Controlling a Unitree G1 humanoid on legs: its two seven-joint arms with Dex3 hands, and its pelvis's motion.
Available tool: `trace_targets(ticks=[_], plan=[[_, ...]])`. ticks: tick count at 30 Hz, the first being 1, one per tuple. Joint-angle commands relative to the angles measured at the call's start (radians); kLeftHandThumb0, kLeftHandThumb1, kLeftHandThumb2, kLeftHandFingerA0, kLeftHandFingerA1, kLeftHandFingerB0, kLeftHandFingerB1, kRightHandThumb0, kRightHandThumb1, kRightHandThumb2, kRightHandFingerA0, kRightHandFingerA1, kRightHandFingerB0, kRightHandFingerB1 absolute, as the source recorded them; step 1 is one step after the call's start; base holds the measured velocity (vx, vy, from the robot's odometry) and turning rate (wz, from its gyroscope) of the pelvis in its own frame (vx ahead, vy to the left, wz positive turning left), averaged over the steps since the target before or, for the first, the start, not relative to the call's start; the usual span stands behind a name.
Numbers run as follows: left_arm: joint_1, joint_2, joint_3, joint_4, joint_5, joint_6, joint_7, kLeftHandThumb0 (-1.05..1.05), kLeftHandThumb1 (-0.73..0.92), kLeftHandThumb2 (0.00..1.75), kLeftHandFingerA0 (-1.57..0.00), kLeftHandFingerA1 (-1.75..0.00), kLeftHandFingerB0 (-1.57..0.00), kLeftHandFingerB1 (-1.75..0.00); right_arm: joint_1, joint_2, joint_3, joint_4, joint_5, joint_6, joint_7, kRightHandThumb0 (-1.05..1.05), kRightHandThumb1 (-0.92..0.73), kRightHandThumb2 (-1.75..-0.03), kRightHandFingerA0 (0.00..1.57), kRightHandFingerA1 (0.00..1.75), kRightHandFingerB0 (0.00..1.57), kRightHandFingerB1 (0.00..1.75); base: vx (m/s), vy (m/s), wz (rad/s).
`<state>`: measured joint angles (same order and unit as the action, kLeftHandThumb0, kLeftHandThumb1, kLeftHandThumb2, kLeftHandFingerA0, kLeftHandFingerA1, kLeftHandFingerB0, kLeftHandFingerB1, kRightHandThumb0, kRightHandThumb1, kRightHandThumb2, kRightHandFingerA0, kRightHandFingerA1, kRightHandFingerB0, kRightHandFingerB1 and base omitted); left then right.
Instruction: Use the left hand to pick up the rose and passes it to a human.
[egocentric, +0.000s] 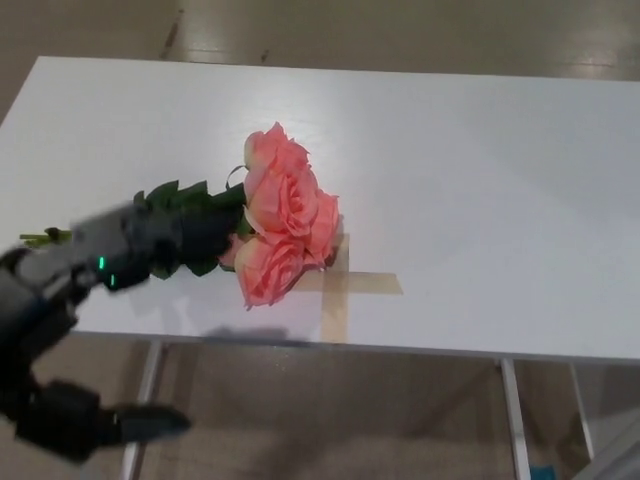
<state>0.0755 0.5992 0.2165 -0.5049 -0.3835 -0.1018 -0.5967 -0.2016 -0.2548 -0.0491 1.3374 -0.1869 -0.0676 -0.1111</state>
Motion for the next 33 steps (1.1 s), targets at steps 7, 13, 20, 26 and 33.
trace_targets(ticks=[7, 13, 20, 26, 33], plan=[[-0.274, 0.022, -0.069, 0.276, 0.310, -0.019, 0.131, -0.62, 0.40, 0.73, -0.09, -0.15, -0.10, -0.32, 0.000, -0.007, -0.001, 0.002, 0.003, -0.005, 0.007, -0.40, -0.55, -0.76, 0.66, 0.54, 0.49, 0.48, 0.00, 0.000, 0.00], [-0.361, 0.023, -0.103, 0.384, 0.380, -0.025, 0.164, -0.63, 0.41, 0.74, -0.09, -0.14, -0.09, -0.31, 0.001, -0.009, -0.003, 0.002, 0.005, -0.006, 0.011, -0.40, -0.55, -0.76, 0.66, 0.54, 0.49, 0.48, 0.00, 0.000, 0.00], [-0.426, 0.023, -0.148, 0.465, 0.446, 0.003, 0.171, -0.58, 0.38, 0.77, -0.03, -0.21, -0.09, -0.36, -0.001, -0.009, -0.003, 0.002, 0.005, -0.005, 0.011, -0.39, -0.55, -0.76, 0.65, 0.54, 0.50, 0.49, 0.00, 0.000, 0.00], [-0.561, 0.035, -0.258, 0.631, 0.565, 0.086, 0.192, -0.56, 0.37, 0.76, 0.00, -0.22, -0.13, -0.39, -0.003, -0.009, -0.001, 0.002, 0.004, -0.006, 0.011, -0.39, -0.55, -0.76, 0.65, 0.54, 0.50, 0.48, 0.00, 0.000, 0.01], [-0.673, 0.028, -0.349, 0.806, 0.669, 0.123, 0.236, -0.57, 0.44, 0.54, -0.03, -0.25, -0.13, -0.28, -0.008, -0.011, -0.003, 0.002, 0.006, -0.008, 0.013, -0.39, -0.55, -0.76, 0.63, 0.53, 0.50, 0.48, 0.00, 0.000, 0.00]])
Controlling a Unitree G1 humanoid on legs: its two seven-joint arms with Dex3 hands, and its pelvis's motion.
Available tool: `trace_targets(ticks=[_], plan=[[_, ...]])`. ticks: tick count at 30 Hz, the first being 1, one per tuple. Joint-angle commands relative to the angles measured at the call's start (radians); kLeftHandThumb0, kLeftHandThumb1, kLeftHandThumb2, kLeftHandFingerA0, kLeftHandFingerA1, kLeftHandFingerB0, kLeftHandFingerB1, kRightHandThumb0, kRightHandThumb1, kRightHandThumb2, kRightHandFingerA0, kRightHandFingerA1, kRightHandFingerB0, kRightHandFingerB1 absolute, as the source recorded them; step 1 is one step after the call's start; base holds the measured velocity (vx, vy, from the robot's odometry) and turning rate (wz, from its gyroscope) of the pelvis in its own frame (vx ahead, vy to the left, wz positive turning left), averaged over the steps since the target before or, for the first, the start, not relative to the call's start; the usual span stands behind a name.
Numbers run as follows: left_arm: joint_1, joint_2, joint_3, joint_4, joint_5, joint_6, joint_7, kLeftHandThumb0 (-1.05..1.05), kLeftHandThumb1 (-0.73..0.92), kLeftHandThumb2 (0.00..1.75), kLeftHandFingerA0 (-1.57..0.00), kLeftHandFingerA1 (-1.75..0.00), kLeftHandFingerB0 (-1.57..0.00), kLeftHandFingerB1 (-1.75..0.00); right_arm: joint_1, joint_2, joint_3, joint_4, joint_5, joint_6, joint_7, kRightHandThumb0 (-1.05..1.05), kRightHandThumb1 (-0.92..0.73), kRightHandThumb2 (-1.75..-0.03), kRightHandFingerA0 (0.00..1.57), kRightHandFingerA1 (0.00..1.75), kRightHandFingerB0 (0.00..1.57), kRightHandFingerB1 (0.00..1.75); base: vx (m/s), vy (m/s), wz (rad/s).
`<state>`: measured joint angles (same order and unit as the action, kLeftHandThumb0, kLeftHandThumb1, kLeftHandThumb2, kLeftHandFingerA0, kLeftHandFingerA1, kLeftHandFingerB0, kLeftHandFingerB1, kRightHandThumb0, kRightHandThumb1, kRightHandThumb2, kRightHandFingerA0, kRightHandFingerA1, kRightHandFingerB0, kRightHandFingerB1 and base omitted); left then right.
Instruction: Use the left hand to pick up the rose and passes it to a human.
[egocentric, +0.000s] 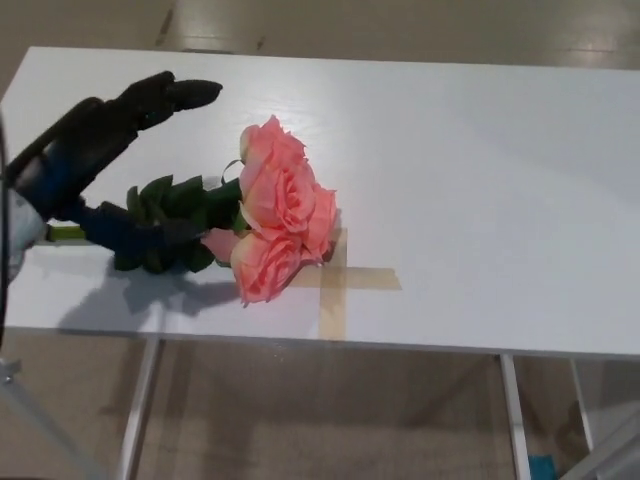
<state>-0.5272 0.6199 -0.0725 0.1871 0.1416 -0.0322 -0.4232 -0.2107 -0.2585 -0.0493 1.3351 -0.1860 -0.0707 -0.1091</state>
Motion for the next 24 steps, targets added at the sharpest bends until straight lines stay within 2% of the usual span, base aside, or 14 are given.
trace_targets(ticks=[1, 2, 7, 8, 9, 15, 16, 21, 22, 24], plan=[[-0.073, 0.007, -0.063, 0.119, 0.144, 0.052, 0.064, -0.57, 0.44, 0.54, -0.03, -0.25, -0.13, -0.28, 0.001, -0.008, -0.003, 0.004, 0.005, -0.005, 0.011, -0.39, -0.55, -0.76, 0.63, 0.53, 0.50, 0.48, 0.00, 0.000, 0.00], [-0.085, 0.005, -0.083, 0.137, 0.170, 0.062, 0.075, -0.57, 0.39, 0.58, -0.06, -0.20, -0.13, -0.29, 0.002, -0.008, -0.004, 0.004, 0.006, -0.005, 0.011, -0.39, -0.55, -0.76, 0.63, 0.53, 0.50, 0.48, 0.00, 0.000, 0.00], [-0.117, 0.000, -0.114, 0.196, 0.200, 0.065, 0.085, -0.55, 0.40, 0.57, -0.05, -0.20, -0.13, -0.29, 0.001, -0.007, -0.003, 0.006, 0.004, -0.004, 0.012, -0.39, -0.56, -0.76, 0.63, 0.53, 0.50, 0.49, 0.00, 0.000, 0.00], [-0.127, -0.002, -0.121, 0.210, 0.205, 0.067, 0.085, -0.52, 0.44, 0.54, -0.05, -0.23, -0.13, -0.27, 0.001, -0.006, -0.004, 0.005, 0.005, -0.004, 0.012, -0.39, -0.56, -0.76, 0.64, 0.53, 0.51, 0.49, 0.00, 0.000, 0.00], [-0.144, -0.007, -0.133, 0.236, 0.214, 0.067, 0.087, -0.55, 0.37, 0.69, -0.05, -0.20, -0.10, -0.33, 0.000, -0.006, -0.005, 0.005, 0.006, -0.004, 0.013, -0.39, -0.56, -0.76, 0.64, 0.53, 0.51, 0.49, 0.00, 0.000, 0.00], [-0.169, -0.015, -0.152, 0.288, 0.233, 0.046, 0.102, -0.55, 0.37, 0.68, -0.06, -0.20, -0.10, -0.32, -0.001, -0.006, -0.004, 0.005, 0.004, -0.004, 0.015, -0.39, -0.56, -0.77, 0.63, 0.53, 0.51, 0.49, 0.00, 0.000, 0.00], [-0.189, -0.021, -0.168, 0.324, 0.251, 0.048, 0.105, -0.54, 0.36, 0.69, -0.05, -0.20, -0.10, -0.32, -0.006, -0.007, -0.004, 0.004, 0.004, -0.002, 0.017, -0.33, -0.64, -0.58, 0.70, 0.42, 0.55, 0.38, 0.00, 0.000, 0.00], [-0.205, -0.028, -0.182, 0.360, 0.263, 0.036, 0.114, -0.54, 0.36, 0.69, -0.05, -0.20, -0.10, -0.32, -0.007, -0.007, -0.004, 0.004, 0.004, -0.001, 0.016, -0.32, -0.65, -0.59, 0.70, 0.42, 0.55, 0.38, 0.00, 0.000, 0.00], [-0.218, -0.040, -0.199, 0.383, 0.279, 0.045, 0.114, -0.52, 0.41, 0.55, -0.05, -0.21, -0.12, -0.27, -0.007, -0.007, -0.003, 0.004, 0.004, -0.002, 0.017, -0.32, -0.65, -0.59, 0.70, 0.42, 0.56, 0.38, 0.00, 0.000, 0.00], [-0.225, -0.048, -0.216, 0.410, 0.294, 0.042, 0.121, -0.53, 0.40, 0.56, -0.06, -0.20, -0.13, -0.27, -0.009, -0.005, -0.003, 0.005, 0.004, -0.001, 0.018, -0.32, -0.65, -0.59, 0.70, 0.43, 0.56, 0.38, 0.00, 0.000, 0.00]])
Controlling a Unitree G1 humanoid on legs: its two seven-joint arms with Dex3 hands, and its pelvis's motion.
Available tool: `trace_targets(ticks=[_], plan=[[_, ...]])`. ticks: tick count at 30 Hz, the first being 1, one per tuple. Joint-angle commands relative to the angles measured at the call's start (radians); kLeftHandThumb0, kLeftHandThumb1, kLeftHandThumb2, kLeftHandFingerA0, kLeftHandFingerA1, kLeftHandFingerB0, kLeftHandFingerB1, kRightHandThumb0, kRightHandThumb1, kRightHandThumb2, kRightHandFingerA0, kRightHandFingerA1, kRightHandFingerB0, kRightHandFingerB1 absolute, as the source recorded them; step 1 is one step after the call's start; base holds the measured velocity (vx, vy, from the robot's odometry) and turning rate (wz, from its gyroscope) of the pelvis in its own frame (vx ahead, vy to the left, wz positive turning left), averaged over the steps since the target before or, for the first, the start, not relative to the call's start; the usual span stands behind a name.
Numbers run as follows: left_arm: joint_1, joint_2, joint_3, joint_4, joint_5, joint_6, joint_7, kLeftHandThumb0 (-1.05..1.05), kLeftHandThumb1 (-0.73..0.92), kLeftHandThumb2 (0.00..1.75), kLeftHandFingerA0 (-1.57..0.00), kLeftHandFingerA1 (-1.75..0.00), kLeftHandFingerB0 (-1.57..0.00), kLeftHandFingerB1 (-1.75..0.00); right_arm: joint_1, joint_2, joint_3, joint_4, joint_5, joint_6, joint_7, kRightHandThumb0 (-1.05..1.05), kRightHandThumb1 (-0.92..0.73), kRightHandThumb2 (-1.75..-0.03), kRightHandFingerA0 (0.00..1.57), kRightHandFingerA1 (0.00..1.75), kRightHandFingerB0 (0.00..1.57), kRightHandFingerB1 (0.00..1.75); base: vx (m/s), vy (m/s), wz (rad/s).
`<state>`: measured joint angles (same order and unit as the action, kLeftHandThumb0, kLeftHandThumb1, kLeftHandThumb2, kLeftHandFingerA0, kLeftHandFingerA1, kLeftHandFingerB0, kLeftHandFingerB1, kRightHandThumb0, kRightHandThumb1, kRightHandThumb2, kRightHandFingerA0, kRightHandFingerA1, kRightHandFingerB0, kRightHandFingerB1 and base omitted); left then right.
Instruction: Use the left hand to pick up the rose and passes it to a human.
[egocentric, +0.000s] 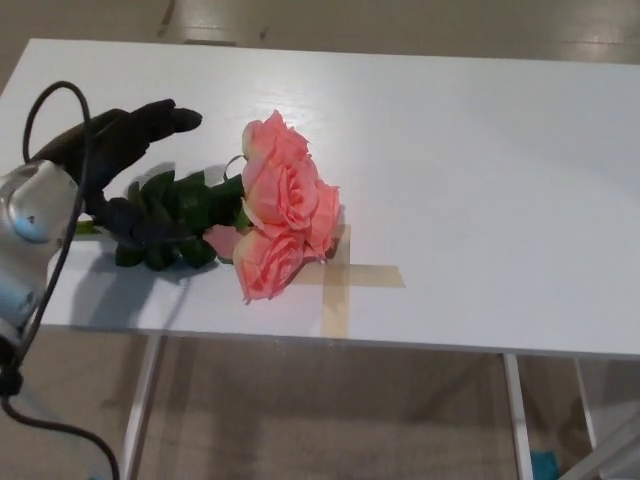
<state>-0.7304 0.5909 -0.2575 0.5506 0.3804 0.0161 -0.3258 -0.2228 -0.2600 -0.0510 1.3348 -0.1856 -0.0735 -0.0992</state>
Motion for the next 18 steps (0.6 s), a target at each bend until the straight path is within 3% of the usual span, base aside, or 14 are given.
trace_targets(ticks=[1, 11, 12, 13, 15, 16, 18], plan=[[-0.022, -0.020, -0.033, 0.052, 0.057, -0.007, 0.026, -0.53, 0.40, 0.56, -0.06, -0.20, -0.13, -0.27, 0.003, -0.004, -0.001, 0.005, 0.003, 0.002, 0.008, -0.32, -0.65, -0.59, 0.70, 0.43, 0.56, 0.38, 0.00, 0.000, 0.00], [-0.064, -0.059, -0.066, 0.190, 0.082, -0.005, 0.047, -0.49, 0.42, 0.55, -0.06, -0.22, -0.12, -0.27, -0.001, -0.003, 0.002, 0.003, 0.002, -0.001, 0.011, -0.33, -0.65, -0.58, 0.71, 0.43, 0.56, 0.38, 0.00, 0.000, 0.00], [-0.067, -0.064, -0.067, 0.211, 0.084, -0.005, 0.053, -0.53, 0.37, 0.66, -0.07, -0.22, -0.10, -0.31, -0.002, -0.003, 0.004, 0.003, 0.001, -0.002, 0.013, -0.32, -0.65, -0.58, 0.70, 0.43, 0.56, 0.38, 0.00, 0.000, 0.00], [-0.068, -0.066, -0.069, 0.227, 0.087, -0.012, 0.061, -0.50, 0.44, 0.53, -0.04, -0.25, -0.12, -0.28, -0.002, -0.003, 0.004, 0.003, 0.001, -0.002, 0.014, -0.33, -0.65, -0.58, 0.71, 0.43, 0.56, 0.38, 0.00, 0.000, 0.00], [-0.070, -0.068, -0.069, 0.240, 0.089, -0.018, 0.065, -0.50, 0.44, 0.53, -0.04, -0.25, -0.12, -0.28, -0.002, -0.004, 0.004, 0.004, 0.001, -0.002, 0.015, -0.33, -0.65, -0.58, 0.71, 0.43, 0.56, 0.38, 0.00, 0.000, 0.00], [-0.072, -0.072, -0.072, 0.257, 0.094, -0.022, 0.075, -0.51, 0.34, 0.71, -0.02, -0.24, -0.11, -0.38, 0.000, -0.004, 0.005, 0.003, 0.001, -0.004, 0.015, -0.32, -0.65, -0.59, 0.71, 0.43, 0.56, 0.38, 0.00, 0.000, 0.00], [-0.075, -0.081, -0.078, 0.294, 0.101, -0.033, 0.095, -0.51, 0.34, 0.71, -0.01, -0.24, -0.11, -0.38, 0.003, -0.006, 0.008, 0.002, -0.001, -0.008, 0.017, -0.32, -0.66, -0.59, 0.71, 0.43, 0.56, 0.38, 0.00, 0.000, 0.00]])
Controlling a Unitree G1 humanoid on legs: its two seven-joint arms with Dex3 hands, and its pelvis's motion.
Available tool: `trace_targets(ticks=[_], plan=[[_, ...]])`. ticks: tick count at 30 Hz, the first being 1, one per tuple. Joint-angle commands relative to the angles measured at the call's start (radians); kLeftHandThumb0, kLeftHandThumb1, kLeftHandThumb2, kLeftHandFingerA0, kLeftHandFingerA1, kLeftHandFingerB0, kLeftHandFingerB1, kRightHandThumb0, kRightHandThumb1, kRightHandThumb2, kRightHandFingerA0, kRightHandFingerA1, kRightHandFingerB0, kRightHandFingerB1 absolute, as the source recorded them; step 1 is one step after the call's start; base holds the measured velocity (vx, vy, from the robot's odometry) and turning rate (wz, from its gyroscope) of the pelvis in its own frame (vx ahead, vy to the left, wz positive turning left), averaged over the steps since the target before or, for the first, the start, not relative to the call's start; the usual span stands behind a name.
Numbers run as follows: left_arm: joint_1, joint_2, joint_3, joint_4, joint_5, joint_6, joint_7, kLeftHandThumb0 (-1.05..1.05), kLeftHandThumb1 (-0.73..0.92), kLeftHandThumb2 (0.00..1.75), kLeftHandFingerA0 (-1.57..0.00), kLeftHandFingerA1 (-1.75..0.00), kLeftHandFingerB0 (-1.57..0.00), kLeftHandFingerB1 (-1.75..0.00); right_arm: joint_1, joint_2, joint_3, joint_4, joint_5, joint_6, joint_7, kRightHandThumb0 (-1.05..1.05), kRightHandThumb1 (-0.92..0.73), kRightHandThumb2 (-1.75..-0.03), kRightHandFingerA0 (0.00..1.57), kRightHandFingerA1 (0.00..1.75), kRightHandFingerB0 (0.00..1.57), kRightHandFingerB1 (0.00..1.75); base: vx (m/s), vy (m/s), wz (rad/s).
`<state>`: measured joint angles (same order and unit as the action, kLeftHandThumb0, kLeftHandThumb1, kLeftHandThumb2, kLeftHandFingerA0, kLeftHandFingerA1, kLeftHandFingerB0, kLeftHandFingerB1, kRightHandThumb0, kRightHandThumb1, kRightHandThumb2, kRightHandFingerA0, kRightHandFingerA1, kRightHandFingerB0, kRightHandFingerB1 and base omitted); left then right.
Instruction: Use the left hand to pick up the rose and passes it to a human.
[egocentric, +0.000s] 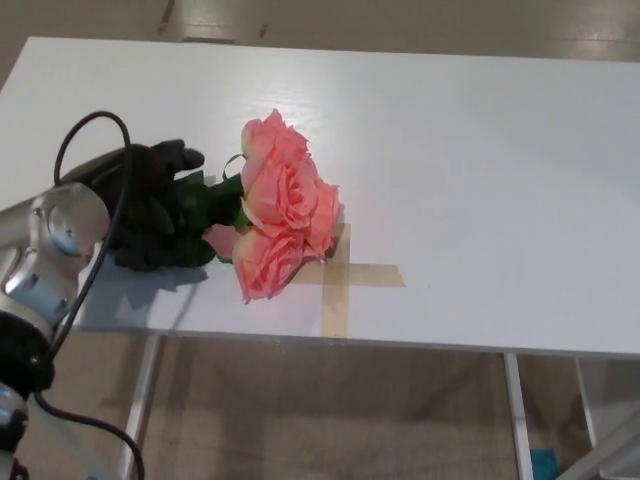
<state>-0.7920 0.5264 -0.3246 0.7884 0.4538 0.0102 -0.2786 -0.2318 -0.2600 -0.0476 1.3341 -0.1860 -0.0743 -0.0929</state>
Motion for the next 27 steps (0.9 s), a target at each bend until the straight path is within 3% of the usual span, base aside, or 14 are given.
trace_targets(ticks=[1, 3, 4, 8, 9, 13, 16, 17, 19, 20, 22, 24, 25, 27], plan=[[-0.017, -0.019, -0.011, 0.068, 0.027, -0.030, 0.051, -0.50, 0.34, 0.72, -0.01, -0.25, -0.11, -0.38, 0.011, -0.004, 0.002, 0.004, 0.001, -0.006, 0.011, -0.32, -0.66, -0.59, 0.71, 0.43, 0.56, 0.38, 0.00, 0.000, 0.00], [-0.021, -0.020, -0.012, 0.079, 0.028, -0.036, 0.055, -0.50, 0.34, 0.72, -0.01, -0.25, -0.11, -0.38, 0.011, -0.004, 0.002, 0.005, 0.001, -0.006, 0.011, -0.32, -0.66, -0.59, 0.71, 0.43, 0.56, 0.38, 0.00, 0.000, 0.00], [-0.022, -0.024, -0.015, 0.087, 0.031, -0.033, 0.059, -0.29, 0.25, 0.83, 0.00, -0.49, 0.00, -0.47, 0.009, -0.004, 0.002, 0.005, 0.001, -0.002, 0.012, -0.32, -0.66, -0.59, 0.70, 0.43, 0.56, 0.39, 0.00, 0.000, 0.00], [-0.027, -0.032, -0.024, 0.110, 0.038, -0.034, 0.069, -0.29, 0.28, 0.85, 0.00, -0.48, 0.00, -0.47, 0.006, -0.004, 0.000, 0.005, 0.003, 0.002, 0.015, -0.32, -0.66, -0.59, 0.70, 0.43, 0.56, 0.39, 0.00, 0.000, 0.00], [-0.029, -0.037, -0.035, 0.113, 0.047, -0.028, 0.064, -0.50, 0.48, 0.66, -0.17, -0.35, -0.13, -0.34, 0.007, -0.004, 0.001, 0.005, 0.003, -0.002, 0.018, -0.32, -0.66, -0.59, 0.70, 0.43, 0.56, 0.39, 0.00, 0.000, 0.00], [-0.045, -0.053, -0.058, 0.127, 0.055, -0.029, 0.045, -0.50, 0.48, 0.69, -0.33, -0.41, -0.18, -0.37, 0.008, -0.005, -0.001, 0.004, 0.005, -0.005, 0.026, -0.33, -0.66, -0.59, 0.71, 0.43, 0.57, 0.39, 0.00, 0.000, 0.00], [-0.047, -0.056, -0.064, 0.135, 0.055, -0.036, 0.043, -0.50, 0.48, 0.69, -0.33, -0.41, -0.18, -0.37, 0.009, -0.005, -0.001, 0.003, 0.005, -0.005, 0.028, -0.33, -0.66, -0.59, 0.71, 0.43, 0.57, 0.39, 0.00, 0.000, 0.00], [-0.042, -0.065, -0.069, 0.140, 0.052, -0.045, 0.034, -0.28, 0.42, 0.91, -0.57, -0.68, -0.10, -0.46, 0.009, -0.004, -0.002, 0.003, 0.006, -0.004, 0.028, -0.40, -0.58, -0.79, 0.64, 0.54, 0.51, 0.50, 0.00, 0.000, 0.00], [-0.045, -0.073, -0.071, 0.155, 0.046, -0.056, 0.020, -0.26, 0.46, 0.93, -0.58, -0.69, -0.15, -0.48, 0.009, -0.003, -0.004, 0.004, 0.007, -0.003, 0.028, -0.40, -0.58, -0.79, 0.64, 0.54, 0.49, 0.49, 0.00, 0.000, 0.00], [-0.052, -0.077, -0.072, 0.172, 0.043, -0.068, 0.013, -0.33, 0.70, 0.63, -0.67, -0.65, -0.34, -0.33, 0.007, -0.002, -0.005, 0.004, 0.007, -0.001, 0.027, -0.40, -0.58, -0.78, 0.64, 0.54, 0.48, 0.48, 0.00, 0.000, 0.00], [-0.061, -0.087, -0.064, 0.195, 0.027, -0.091, 0.000, -0.24, 0.75, 0.63, -0.80, -0.57, -0.47, -0.35, 0.007, -0.001, -0.008, 0.004, 0.011, -0.001, 0.026, -0.40, -0.58, -0.78, 0.63, 0.54, 0.46, 0.48, 0.00, 0.000, 0.00], [-0.065, -0.090, -0.061, 0.205, 0.026, -0.099, 0.000, -0.24, 0.75, 0.63, -0.80, -0.57, -0.47, -0.35, 0.007, 0.000, -0.009, 0.004, 0.010, -0.001, 0.026, -0.40, -0.58, -0.78, 0.63, 0.54, 0.46, 0.48, 0.00, 0.000, 0.00], [-0.087, -0.104, -0.067, 0.216, 0.030, -0.088, -0.016, -0.18, 0.78, 0.64, -0.99, -0.51, -0.70, -0.42, 0.001, 0.000, -0.013, 0.004, 0.014, 0.001, 0.026, -0.40, -0.58, -0.78, 0.63, 0.54, 0.46, 0.47, 0.00, 0.000, 0.00], [-0.092, -0.106, -0.077, 0.211, 0.041, -0.083, -0.018, -0.16, 0.79, 0.64, -1.03, -0.53, -0.76, -0.45, 0.001, 0.001, -0.014, 0.003, 0.013, 0.000, 0.027, -0.40, -0.58, -0.78, 0.63, 0.54, 0.46, 0.47, 0.00, 0.000, 0.00]])
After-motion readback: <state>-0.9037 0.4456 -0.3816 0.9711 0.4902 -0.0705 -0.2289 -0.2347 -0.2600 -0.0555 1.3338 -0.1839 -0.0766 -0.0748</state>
